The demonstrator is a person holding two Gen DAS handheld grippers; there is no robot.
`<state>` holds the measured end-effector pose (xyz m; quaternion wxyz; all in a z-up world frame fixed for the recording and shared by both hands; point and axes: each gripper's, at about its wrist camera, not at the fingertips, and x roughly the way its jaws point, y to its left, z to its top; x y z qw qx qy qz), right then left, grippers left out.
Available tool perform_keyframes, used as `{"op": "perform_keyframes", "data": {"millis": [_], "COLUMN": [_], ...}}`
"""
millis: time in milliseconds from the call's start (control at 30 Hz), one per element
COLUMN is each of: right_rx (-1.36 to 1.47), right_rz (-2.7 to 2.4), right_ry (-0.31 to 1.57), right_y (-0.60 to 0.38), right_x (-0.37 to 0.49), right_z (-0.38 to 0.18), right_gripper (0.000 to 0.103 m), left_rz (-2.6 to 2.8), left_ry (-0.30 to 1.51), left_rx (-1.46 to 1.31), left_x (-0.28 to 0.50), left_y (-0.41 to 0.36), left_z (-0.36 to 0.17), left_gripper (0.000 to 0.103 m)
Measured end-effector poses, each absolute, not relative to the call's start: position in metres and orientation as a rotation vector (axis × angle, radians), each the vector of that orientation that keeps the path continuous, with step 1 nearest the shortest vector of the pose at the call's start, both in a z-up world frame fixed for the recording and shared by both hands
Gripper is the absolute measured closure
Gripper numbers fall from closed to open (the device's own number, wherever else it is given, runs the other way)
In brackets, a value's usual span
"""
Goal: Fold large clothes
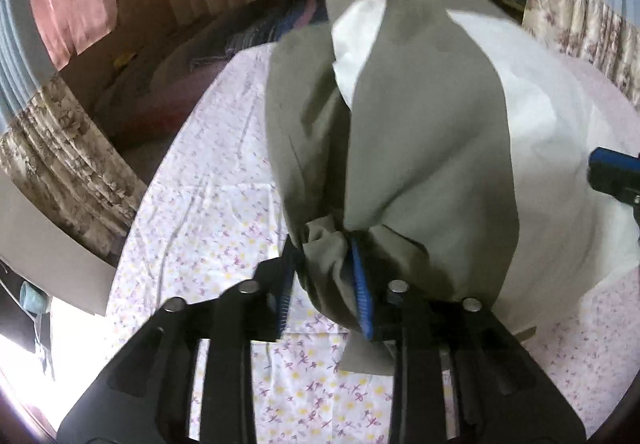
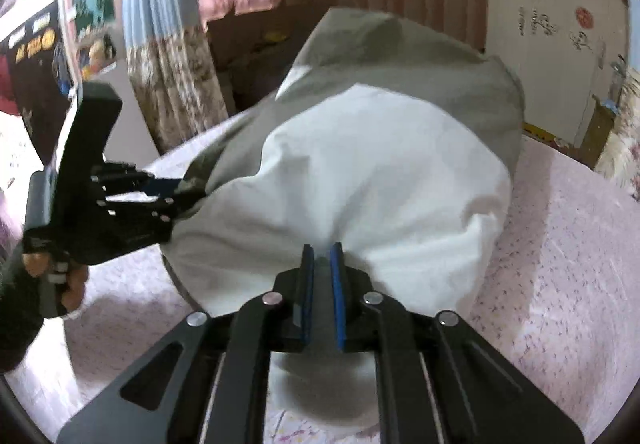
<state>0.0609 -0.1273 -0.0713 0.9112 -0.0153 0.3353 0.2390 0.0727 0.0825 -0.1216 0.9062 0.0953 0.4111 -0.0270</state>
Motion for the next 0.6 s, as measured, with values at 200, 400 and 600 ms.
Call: {"op": "perform_keyframes", "data": {"millis": [200,400,600], "right_rx": [0.004,0.119,0.218], "right_rz": [0.372,0.206,0.122], "right_ry": [0.592,0.541,0.544], "right_y": [-0.138,-0.150,-0.166], "right_x": [0.033,0.027,0.024], "right_z": [-0.046,-0.049,-0.068], "right_gripper": [0.024,0.008,0.006], "left_rz": [0.038,-0.023,-0.029], "left_ry": [0.723,0.736,0.714], "left_rx": [0.173,0.058,0.124], "left_x": [0.050,0.044,0.042], "left_y": [0.092,0.097,0.080], "left_z": [-0.088,-0.078,-0.086], "left_gripper": [0.007,0.003,0.003]}}
